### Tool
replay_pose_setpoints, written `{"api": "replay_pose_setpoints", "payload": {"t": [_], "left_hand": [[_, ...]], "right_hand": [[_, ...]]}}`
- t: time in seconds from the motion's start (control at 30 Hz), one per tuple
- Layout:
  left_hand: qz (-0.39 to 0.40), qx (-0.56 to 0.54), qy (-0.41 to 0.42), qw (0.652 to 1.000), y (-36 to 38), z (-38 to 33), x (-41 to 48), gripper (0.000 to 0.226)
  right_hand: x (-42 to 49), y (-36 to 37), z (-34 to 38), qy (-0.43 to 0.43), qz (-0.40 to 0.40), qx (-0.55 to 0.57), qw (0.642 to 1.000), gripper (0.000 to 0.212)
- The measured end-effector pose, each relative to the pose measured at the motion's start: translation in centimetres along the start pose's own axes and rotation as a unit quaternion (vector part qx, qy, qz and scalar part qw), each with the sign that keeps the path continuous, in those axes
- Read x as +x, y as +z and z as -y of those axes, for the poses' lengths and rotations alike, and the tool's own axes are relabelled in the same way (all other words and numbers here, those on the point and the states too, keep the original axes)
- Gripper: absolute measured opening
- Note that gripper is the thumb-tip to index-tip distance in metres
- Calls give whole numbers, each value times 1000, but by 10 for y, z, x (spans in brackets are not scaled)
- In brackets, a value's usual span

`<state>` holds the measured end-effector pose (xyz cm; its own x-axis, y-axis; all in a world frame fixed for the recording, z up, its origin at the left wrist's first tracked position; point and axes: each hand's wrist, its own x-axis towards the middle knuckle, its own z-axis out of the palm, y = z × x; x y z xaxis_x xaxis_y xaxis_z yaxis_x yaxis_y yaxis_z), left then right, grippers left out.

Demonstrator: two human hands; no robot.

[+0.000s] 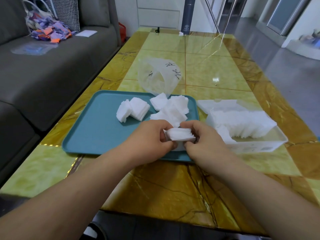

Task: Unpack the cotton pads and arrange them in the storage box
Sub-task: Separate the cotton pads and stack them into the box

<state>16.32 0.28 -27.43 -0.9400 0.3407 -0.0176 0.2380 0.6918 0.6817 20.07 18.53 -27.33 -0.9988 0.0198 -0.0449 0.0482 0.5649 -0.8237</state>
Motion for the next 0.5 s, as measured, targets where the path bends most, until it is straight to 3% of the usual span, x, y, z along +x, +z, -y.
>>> {"api": "replay_pose_setpoints", "payload": {"t": [0.17,0.27,0.5], "left_hand": [[3,-15,-10,1000,4,-1,-1,13],[-3,-9,-3,1000,4,-2,-1,9],[-26,35,-28,999,-25,13,-9,33]], "right_hand": [[-4,13,8,34,28,60,997,79],[-7,18,13,33,42,52,997,83],[-4,17,13,-41,-8,-34,999,31]]}}
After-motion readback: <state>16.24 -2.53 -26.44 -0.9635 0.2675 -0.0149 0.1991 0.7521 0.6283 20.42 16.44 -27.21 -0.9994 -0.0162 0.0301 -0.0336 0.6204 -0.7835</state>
